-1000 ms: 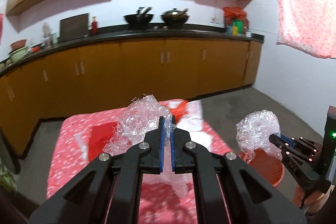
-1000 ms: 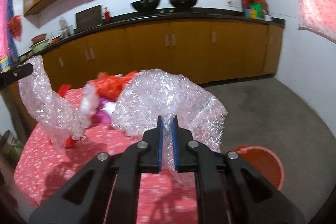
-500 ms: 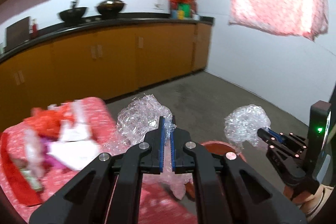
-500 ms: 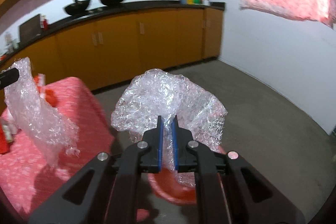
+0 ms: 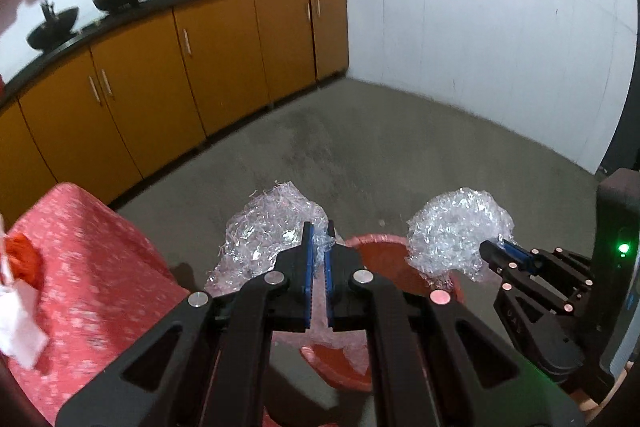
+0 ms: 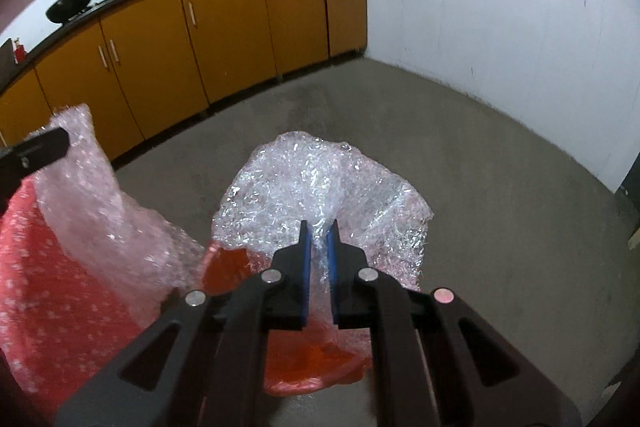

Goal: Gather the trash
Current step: 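Carry the bubble wrap in both grippers over the orange bin, then open both grippers to drop the bubble wrap into the bin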

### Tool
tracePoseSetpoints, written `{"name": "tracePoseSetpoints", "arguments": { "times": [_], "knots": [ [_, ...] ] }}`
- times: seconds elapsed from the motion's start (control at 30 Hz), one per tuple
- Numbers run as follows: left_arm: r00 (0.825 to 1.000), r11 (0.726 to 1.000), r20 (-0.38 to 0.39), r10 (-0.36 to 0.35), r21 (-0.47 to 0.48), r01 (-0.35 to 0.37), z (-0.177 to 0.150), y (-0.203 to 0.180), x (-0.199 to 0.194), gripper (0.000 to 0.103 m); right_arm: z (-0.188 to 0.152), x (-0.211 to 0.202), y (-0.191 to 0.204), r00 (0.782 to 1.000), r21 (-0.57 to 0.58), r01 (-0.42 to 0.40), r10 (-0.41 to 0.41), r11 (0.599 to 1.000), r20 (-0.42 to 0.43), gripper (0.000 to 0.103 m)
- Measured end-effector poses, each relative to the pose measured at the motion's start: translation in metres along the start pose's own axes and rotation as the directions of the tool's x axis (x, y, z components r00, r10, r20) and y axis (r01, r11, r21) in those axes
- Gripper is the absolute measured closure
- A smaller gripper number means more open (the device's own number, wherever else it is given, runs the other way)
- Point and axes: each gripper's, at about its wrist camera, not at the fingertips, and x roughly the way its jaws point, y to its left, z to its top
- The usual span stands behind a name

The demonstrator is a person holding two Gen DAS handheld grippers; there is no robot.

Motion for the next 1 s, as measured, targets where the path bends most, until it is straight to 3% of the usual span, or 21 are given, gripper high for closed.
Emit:
{"name": "tracePoseSetpoints", "arguments": {
  "times": [0.27, 0.53, 0.6, 0.7, 0.83, 1.0],
  "knots": [
    [0.995, 1.000, -0.101, 0.009, 0.013, -0.007, -0.012, -0.013, 0.056, 0.098, -0.009, 0.047, -0.003, 0.998, 0.021, -0.019, 0.020, 1.000, -0.052, 0.093],
    [0.991, 1.000, -0.132, -0.002, 0.012, 0.003, -0.012, -0.020, 0.071, 0.098, -0.017, 0.062, -0.007, 0.996, 0.046, -0.052, 0.055, 0.998, -0.072, 0.089],
    [0.992, 1.000, -0.124, 0.001, 0.013, 0.001, -0.010, -0.020, 0.071, 0.098, -0.014, 0.063, -0.006, 0.996, 0.049, -0.057, 0.061, 0.997, -0.068, 0.083],
    [0.991, 1.000, -0.130, -0.005, 0.001, 0.005, -0.008, -0.018, 0.069, 0.095, -0.013, 0.057, -0.005, 0.998, 0.036, -0.049, 0.050, 0.998, -0.048, 0.077],
    [0.992, 1.000, -0.129, -0.006, -0.008, 0.005, -0.006, -0.015, 0.068, 0.076, -0.011, 0.047, -0.007, 0.999, 0.032, -0.031, 0.032, 0.999, -0.033, 0.077],
    [0.993, 1.000, -0.117, -0.015, -0.023, 0.013, -0.003, -0.014, 0.059, 0.075, -0.004, 0.030, -0.014, 1.000, 0.049, -0.011, 0.011, 0.999, -0.005, 0.077]
  ]
}}
